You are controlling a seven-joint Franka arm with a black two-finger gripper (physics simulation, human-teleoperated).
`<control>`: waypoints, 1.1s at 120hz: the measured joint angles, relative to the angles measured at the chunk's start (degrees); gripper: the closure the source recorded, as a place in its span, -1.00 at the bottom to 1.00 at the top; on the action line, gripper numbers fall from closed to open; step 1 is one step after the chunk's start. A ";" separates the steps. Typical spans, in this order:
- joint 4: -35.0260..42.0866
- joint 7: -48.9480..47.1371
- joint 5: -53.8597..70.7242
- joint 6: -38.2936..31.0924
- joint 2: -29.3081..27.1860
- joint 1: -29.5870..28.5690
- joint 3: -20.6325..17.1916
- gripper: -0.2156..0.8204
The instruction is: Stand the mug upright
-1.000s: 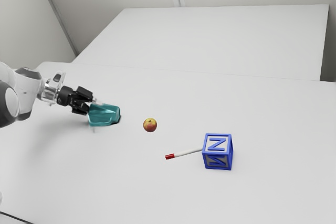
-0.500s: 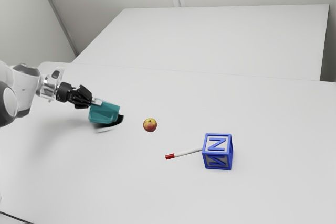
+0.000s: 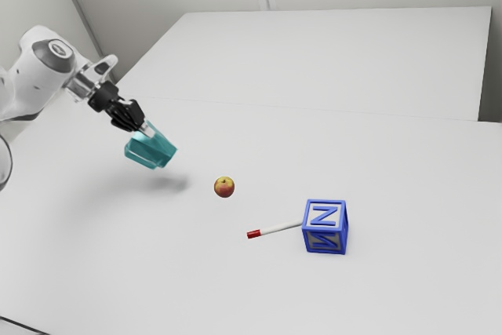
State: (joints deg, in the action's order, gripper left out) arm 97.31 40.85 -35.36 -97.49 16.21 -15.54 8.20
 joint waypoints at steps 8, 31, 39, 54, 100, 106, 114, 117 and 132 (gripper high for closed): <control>0.17 -2.35 5.50 -1.67 -1.13 0.72 -1.66 0.93; 5.18 -9.21 17.14 -7.74 -5.54 2.99 -4.17 0.93; 8.04 -11.69 20.45 -10.45 -7.36 3.59 -4.82 0.93; 12.54 -16.64 25.34 -15.32 -9.95 4.33 -6.82 0.93; 18.25 -28.23 31.55 -25.46 -8.82 5.00 -10.69 0.93; 18.37 -29.35 32.12 -25.92 -8.29 5.02 -10.68 0.93; 18.43 -30.73 32.68 -26.39 -7.65 5.25 -10.70 0.93; 18.45 -31.22 32.83 -26.53 -7.52 5.32 -10.71 0.93; 18.68 -33.43 33.25 -27.01 -7.16 5.75 -10.73 0.93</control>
State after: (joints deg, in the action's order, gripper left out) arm 115.99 7.42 -2.11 -124.50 9.05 -9.79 -2.53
